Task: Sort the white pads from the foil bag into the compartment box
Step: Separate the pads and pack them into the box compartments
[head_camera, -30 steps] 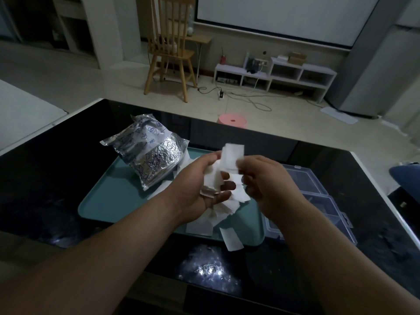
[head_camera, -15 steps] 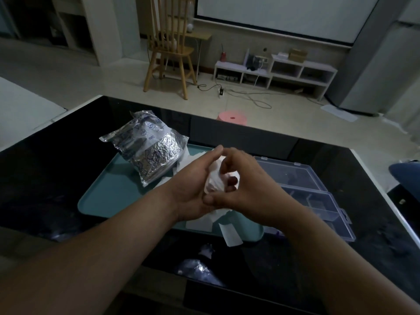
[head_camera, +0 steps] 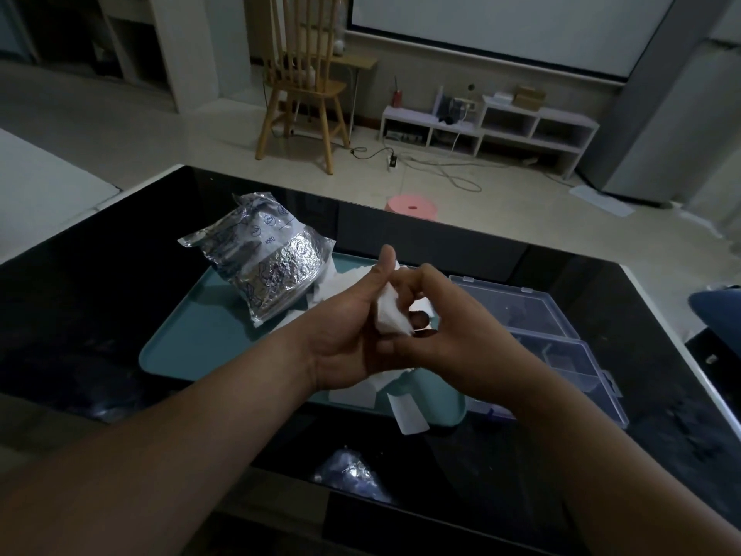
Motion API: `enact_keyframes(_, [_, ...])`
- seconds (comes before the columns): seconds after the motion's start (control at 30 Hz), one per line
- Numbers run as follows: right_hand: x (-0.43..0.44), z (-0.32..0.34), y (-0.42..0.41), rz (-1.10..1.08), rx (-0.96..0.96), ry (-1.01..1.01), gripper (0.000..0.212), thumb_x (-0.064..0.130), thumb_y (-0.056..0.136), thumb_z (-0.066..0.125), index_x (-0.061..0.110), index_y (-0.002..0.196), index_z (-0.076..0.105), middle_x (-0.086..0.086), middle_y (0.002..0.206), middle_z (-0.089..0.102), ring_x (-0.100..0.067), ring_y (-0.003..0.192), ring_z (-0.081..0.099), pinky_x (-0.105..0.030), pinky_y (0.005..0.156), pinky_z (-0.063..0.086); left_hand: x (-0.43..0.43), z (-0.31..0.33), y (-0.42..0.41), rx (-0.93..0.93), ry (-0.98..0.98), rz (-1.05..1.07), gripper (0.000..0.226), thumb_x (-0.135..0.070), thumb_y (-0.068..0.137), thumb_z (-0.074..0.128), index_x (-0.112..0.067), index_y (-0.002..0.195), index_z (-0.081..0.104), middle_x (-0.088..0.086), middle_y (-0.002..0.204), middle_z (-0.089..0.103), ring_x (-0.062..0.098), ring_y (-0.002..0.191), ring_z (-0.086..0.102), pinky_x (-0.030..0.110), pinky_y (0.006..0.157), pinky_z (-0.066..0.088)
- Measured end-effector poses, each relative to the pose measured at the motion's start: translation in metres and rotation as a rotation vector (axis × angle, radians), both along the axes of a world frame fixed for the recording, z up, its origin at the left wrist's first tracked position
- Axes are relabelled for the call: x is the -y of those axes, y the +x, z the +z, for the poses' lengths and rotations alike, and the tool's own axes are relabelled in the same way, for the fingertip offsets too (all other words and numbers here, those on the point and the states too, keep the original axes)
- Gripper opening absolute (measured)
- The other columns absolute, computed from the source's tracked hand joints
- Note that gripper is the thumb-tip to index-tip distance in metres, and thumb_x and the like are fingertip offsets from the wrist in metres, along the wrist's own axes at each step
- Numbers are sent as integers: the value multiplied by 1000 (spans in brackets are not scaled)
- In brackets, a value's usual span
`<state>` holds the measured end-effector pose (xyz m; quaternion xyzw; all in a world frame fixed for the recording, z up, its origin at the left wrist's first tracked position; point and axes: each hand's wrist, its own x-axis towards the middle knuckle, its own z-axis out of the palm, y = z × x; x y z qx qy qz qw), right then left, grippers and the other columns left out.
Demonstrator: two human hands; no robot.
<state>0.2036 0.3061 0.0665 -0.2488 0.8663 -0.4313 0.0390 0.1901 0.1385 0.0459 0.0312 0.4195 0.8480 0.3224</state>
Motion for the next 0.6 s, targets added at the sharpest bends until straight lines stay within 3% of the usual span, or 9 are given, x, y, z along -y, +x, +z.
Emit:
enact_keyframes(0.07, [-1, -1, 0, 10, -31, 73, 48, 31, 80, 88, 23, 116, 57, 21, 114, 61, 0, 108, 59, -16, 89, 51, -1, -2, 0, 23, -34, 40, 55, -72, 93, 52, -21, 109, 66, 4, 87, 52, 16, 82, 51, 28, 77, 38])
enact_keyframes(0.17, [3, -9, 0, -12, -127, 178, 42, 39, 81, 84, 25, 109, 57, 15, 114, 59, -5, 106, 56, -30, 93, 52, -5, -6, 1, 37, -99, 81, 59, -71, 88, 60, -22, 120, 62, 8, 99, 50, 21, 91, 56, 29, 71, 51])
enact_keyframes(0.3, [-7, -10, 0, -112, -144, 155, 46, 61, 86, 73, 34, 119, 57, 18, 123, 56, 2, 113, 53, -17, 93, 45, -1, -7, -3, 95, -35, 261, 22, -35, 98, 67, -22, 115, 63, 4, 89, 54, 11, 66, 58, 23, 50, 54])
enact_keyframes(0.37, [-17, -11, 3, -179, -87, 215, 52, 72, 84, 65, 35, 119, 58, 20, 119, 58, 5, 109, 56, -19, 91, 48, 5, -9, -4, 123, -59, 345, 19, -24, 97, 69, -26, 114, 61, 3, 86, 59, 9, 63, 58, 21, 46, 52])
enact_keyframes(0.43, [-26, -17, 7, -127, -12, 377, 53, 73, 81, 67, 35, 117, 60, 19, 114, 60, 2, 104, 59, -28, 92, 54, 10, -11, -3, 118, -113, 373, 22, -25, 94, 72, -25, 113, 60, 1, 75, 59, 10, 61, 56, 19, 44, 50])
enact_keyframes(0.5, [-27, -29, 17, 4, 74, 583, 57, 67, 80, 75, 36, 124, 59, 17, 122, 59, -2, 109, 58, -34, 97, 55, 14, -10, 1, 101, -136, 361, 26, -29, 93, 73, -23, 114, 59, 0, 71, 57, 10, 59, 53, 16, 45, 47])
enact_keyframes(0.57, [-26, -44, 26, 102, 35, 762, 56, 59, 83, 78, 34, 129, 58, 12, 129, 56, -11, 115, 57, -37, 99, 54, 17, -10, 5, 81, -137, 335, 26, -28, 94, 71, -23, 118, 60, 1, 72, 56, 11, 57, 51, 16, 45, 45])
enact_keyframes(0.6, [-25, -49, 27, 108, -19, 792, 45, 52, 88, 74, 32, 127, 60, 9, 128, 57, -14, 114, 59, -38, 98, 54, 19, -10, 6, 70, -136, 326, 25, -24, 96, 69, -23, 120, 61, 1, 73, 56, 11, 57, 51, 17, 45, 45])
